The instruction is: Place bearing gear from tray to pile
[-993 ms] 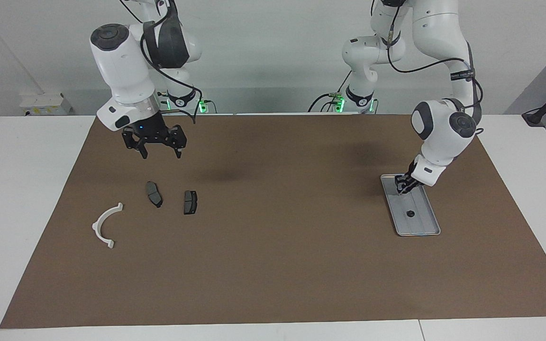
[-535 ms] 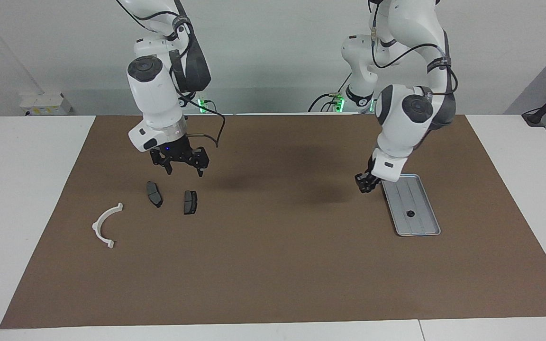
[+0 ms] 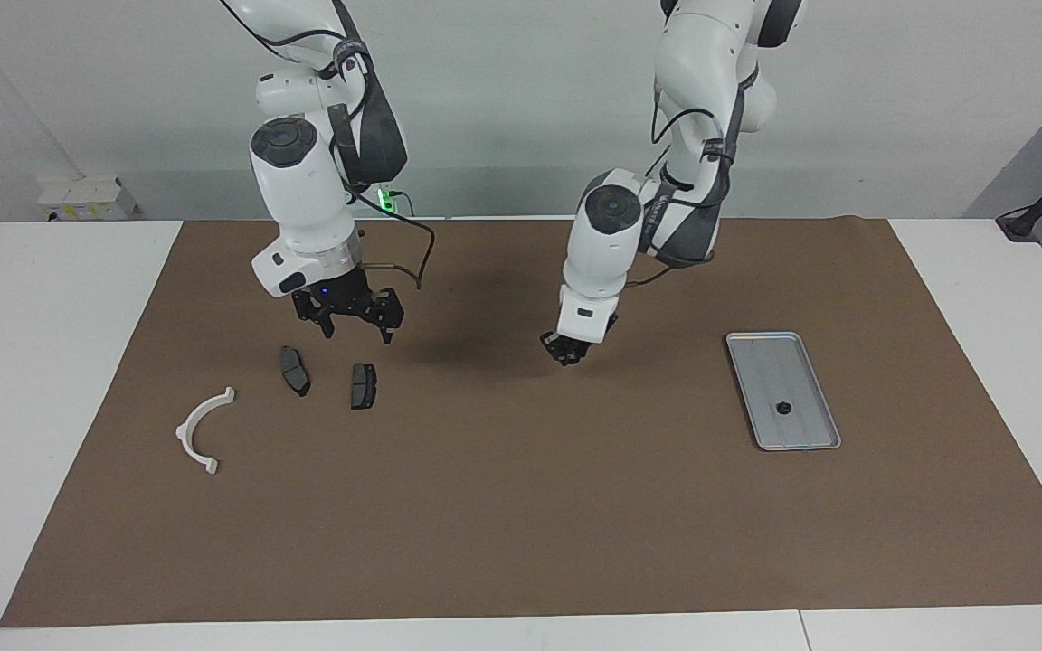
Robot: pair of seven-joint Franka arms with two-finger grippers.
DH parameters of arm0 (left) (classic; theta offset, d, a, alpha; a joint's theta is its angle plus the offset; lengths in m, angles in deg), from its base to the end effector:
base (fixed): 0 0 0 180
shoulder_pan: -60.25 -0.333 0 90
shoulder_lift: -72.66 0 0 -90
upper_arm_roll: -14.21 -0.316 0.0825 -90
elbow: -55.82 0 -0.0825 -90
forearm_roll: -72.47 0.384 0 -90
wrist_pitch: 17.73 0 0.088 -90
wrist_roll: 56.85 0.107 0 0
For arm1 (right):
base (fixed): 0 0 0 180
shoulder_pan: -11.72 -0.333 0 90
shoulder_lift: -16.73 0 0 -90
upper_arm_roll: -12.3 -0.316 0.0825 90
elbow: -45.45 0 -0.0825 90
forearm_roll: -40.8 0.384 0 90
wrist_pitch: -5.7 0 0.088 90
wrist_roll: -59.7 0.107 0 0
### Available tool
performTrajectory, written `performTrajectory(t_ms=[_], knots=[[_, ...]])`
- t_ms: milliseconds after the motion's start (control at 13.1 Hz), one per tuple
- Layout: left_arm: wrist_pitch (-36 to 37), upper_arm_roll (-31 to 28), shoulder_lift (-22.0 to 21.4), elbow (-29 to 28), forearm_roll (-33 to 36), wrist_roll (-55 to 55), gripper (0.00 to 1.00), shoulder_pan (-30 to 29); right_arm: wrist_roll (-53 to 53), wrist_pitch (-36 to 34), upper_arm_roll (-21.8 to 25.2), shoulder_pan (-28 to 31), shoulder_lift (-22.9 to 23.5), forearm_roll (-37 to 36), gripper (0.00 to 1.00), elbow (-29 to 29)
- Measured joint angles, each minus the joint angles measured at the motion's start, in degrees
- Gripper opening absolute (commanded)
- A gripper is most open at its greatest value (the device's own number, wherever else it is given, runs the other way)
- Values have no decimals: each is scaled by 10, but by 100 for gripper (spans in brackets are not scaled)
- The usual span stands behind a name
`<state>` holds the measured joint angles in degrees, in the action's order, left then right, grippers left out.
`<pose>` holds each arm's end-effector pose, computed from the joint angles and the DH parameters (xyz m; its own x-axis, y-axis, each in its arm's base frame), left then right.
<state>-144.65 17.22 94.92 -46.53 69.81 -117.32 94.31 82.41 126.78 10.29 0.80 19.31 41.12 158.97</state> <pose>0.5203 -0.3916 0.3410 0.9048 0.4247 -0.0310 0.4258 -0.9026 0.0632 0.5601 0.1287 0.4512 0.9818 -0.1736 0.0775 -0.1710 -0.9845 -0.0396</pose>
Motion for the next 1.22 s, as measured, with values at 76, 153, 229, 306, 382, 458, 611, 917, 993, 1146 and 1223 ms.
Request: performTrajectory(t_ms=[76, 153, 229, 306, 382, 458, 611, 917, 993, 1146, 1223], knots=[[-16, 0, 15, 0, 0, -7, 0, 4, 0, 0, 0, 0, 0, 0, 100, 0], [-23, -1, 23, 0, 0, -8, 0, 4, 0, 0, 0, 0, 0, 0, 100, 0], [-25, -2, 27, 0, 0, -9, 0, 4, 0, 0, 0, 0, 0, 0, 100, 0], [-27, -3, 27, -1, 0, -9, 0, 4, 0, 0, 0, 0, 0, 0, 100, 0], [-27, -3, 27, -2, 0, -9, 0, 5, 0, 0, 0, 0, 0, 0, 100, 0], [-28, -3, 27, -4, 0, -9, 0, 5, 0, 0, 0, 0, 0, 0, 100, 0], [-31, -3, 28, -9, 0, -9, 0, 7, 0, 0, 0, 0, 0, 0, 100, 0], [-37, -3, 27, -13, 0, -9, 1, 9, 0, 0, 0, 0, 0, 0, 100, 0], [-42, -3, 28, -18, 0, -9, 4, 9, 0, 0, 0, 0, 0, 0, 100, 0], [-54, -3, 27, -30, 1, -9, 25, 15, 0, 0, 0, 0, 0, 0, 100, 0], [-56, -3, 27, -31, 2, -9, 90, 17, 0, 0, 0, 0, 0, 0, 100, 0]])
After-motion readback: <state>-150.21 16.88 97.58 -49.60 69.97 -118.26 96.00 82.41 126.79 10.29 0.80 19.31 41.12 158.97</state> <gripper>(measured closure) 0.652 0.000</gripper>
